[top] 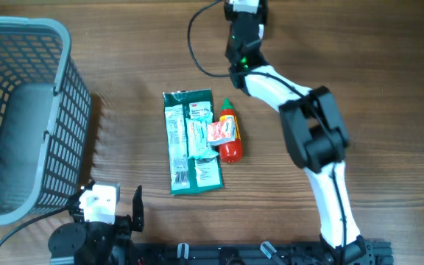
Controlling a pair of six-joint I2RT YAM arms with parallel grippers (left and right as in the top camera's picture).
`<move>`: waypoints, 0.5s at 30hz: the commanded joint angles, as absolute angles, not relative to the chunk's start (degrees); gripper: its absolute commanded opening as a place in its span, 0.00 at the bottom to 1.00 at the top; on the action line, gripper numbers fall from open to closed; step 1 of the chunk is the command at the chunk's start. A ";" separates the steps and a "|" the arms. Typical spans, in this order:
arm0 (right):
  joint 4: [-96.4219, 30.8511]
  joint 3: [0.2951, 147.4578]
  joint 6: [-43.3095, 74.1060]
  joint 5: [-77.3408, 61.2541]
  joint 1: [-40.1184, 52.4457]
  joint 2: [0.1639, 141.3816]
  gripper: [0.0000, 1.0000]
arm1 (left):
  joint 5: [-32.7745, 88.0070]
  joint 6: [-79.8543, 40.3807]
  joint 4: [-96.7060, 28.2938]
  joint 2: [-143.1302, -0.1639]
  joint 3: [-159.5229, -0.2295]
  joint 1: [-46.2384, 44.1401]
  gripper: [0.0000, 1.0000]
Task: Scan the item barcode
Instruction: 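Hold the snack stick in front of the scanner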
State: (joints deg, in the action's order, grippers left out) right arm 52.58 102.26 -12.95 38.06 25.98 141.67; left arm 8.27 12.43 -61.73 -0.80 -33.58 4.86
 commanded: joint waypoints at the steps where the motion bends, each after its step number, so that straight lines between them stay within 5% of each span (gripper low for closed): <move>1: 52.62 114.04 -11.97 41.08 25.78 150.93 0.05 | 8.95 13.28 -61.60 -0.38 -33.65 4.60 1.00; 15: 49.69 116.66 -9.02 43.94 25.93 154.08 0.05 | 8.95 13.28 -61.60 -0.38 -33.65 4.60 1.00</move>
State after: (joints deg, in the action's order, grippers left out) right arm 48.49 115.07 -9.10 41.41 25.91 152.81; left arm 8.27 12.43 -61.73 -0.80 -33.58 4.86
